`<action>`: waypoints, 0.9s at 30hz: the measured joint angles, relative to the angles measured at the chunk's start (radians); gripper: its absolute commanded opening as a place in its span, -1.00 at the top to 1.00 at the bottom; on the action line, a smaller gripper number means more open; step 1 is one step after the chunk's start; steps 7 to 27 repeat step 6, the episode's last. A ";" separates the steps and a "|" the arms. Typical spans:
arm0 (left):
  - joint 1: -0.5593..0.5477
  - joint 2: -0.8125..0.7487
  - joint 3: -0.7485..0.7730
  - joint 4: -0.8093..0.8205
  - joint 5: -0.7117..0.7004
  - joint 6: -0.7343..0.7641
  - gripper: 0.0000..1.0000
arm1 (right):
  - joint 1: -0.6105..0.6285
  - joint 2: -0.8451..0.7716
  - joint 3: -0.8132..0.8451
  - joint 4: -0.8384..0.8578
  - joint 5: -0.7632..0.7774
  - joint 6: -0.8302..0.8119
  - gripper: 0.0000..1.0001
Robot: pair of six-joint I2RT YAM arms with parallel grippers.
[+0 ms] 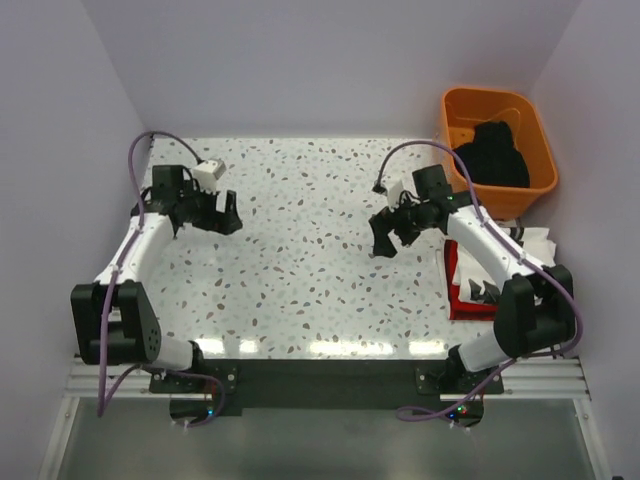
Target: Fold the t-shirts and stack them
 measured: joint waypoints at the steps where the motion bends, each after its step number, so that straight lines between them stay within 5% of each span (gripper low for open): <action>1: 0.001 -0.031 -0.038 -0.006 -0.019 0.012 -1.00 | 0.016 0.000 -0.019 0.023 0.015 0.024 -0.97; 6: -0.004 -0.148 -0.155 -0.035 -0.077 0.039 -1.00 | 0.076 0.000 -0.055 0.097 0.051 0.099 -0.97; 27: -0.004 -0.148 -0.155 -0.035 -0.077 0.039 -1.00 | 0.076 0.000 -0.055 0.097 0.051 0.099 -0.97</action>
